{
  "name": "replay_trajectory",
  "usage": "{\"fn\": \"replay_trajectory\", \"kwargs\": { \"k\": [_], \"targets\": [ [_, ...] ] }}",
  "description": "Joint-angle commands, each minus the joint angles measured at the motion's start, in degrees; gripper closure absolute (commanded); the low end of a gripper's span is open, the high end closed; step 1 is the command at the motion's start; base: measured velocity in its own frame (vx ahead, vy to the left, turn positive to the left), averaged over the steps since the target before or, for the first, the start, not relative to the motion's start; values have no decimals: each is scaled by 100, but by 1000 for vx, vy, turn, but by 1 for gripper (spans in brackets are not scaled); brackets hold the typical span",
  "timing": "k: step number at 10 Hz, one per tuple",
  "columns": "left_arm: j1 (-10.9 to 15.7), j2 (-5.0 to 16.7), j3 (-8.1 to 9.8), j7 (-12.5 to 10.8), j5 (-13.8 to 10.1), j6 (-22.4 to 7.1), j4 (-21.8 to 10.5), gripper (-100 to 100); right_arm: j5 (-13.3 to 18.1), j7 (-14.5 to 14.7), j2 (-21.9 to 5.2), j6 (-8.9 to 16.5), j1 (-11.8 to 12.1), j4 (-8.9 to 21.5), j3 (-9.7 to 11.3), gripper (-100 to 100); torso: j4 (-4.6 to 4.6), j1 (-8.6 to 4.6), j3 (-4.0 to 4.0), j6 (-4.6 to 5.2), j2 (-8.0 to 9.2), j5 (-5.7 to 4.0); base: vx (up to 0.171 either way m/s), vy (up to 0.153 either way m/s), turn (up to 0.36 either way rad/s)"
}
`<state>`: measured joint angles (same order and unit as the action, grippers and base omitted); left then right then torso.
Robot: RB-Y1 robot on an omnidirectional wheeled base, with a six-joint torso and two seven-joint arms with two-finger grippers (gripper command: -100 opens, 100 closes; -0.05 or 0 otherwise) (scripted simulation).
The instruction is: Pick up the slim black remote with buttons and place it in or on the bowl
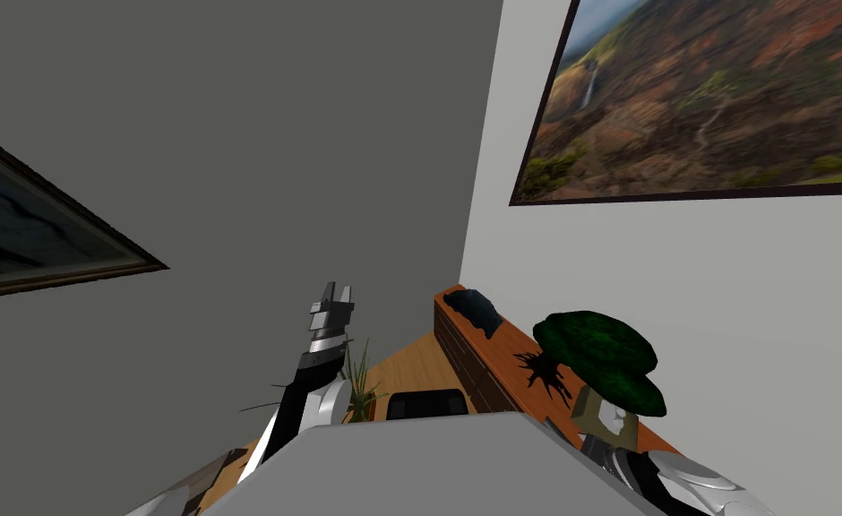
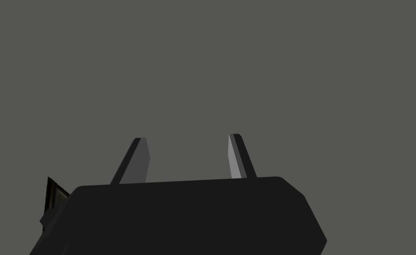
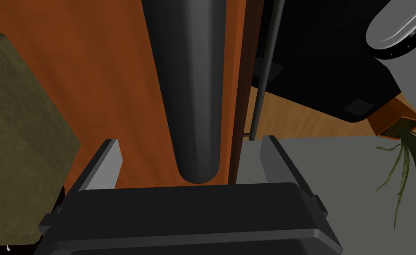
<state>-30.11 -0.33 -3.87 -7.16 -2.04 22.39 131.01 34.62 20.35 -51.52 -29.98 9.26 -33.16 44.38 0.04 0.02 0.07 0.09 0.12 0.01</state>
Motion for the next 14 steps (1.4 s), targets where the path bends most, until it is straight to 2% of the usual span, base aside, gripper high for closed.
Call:
{"fn": "replay_trajectory", "kwargs": {
  "k": [1, 2, 3, 4, 6, 7, 8, 9, 13, 14],
  "targets": [
    [0, 0, 0, 0, 0, 0, 0, 0, 18, 80, 60, -72, -54, 171, 10, -100, 0, 0, 0, 0, 0, 0, -11, 0, -10],
    [0, 0, 0, 0, 0, 0, 0, 0, 15, 42, 32, -33, -32, 94, 15, -100, -1, 0, -2, 0, -4, 0, 0, 0, 0],
    [0, 0, 0, 0, 0, 0, 0, 0, 17, 49, 36, -39, -35, 104, 16, 0, -1, 0, -4, 0, -7, 0, 0, 0, 0],
    [0, 0, 0, 0, 0, 0, 0, 0, 25, 85, 231, 94, -44, 171, 0, -100, -2, 0, -5, 0, -8, 0, 3, -31, 58],
    [0, 1, 1, 0, 0, 0, 0, 0, 30, 104, 329, 160, -49, 205, -8, -100, -2, -23, -6, -2, -11, -6, 0, -64, 53],
    [0, 1, 1, 0, 0, 0, 0, 0, 39, 140, 525, 293, -59, 273, -23, -100, -2, -22, -5, 0, -9, -5, -11, -58, 60],
    [0, 1, 0, 0, 0, 0, 0, 0, 40, 98, 411, 209, -66, 232, -2, -100, -1, -22, -4, -1, -7, -6, -7, -29, 20],
    [0, 0, 0, 0, 0, 0, 0, 0, 41, 96, 421, 230, -66, 233, -2, 100, -1, -13, -4, 0, -7, -3, -1, -5, -2],
    [0, 0, 0, 0, 0, 0, 0, 0, 43, 101, 431, 200, -62, 219, 6, 100, -2, -41, -11, -1, -20, -14, -1, 2, 0],
    [0, 0, 0, 0, 0, 0, 0, 0, 43, 100, 432, 200, -61, 218, 6, 0, -2, -42, -11, -1, -21, -13, 0, 0, 0]
  ]
}}
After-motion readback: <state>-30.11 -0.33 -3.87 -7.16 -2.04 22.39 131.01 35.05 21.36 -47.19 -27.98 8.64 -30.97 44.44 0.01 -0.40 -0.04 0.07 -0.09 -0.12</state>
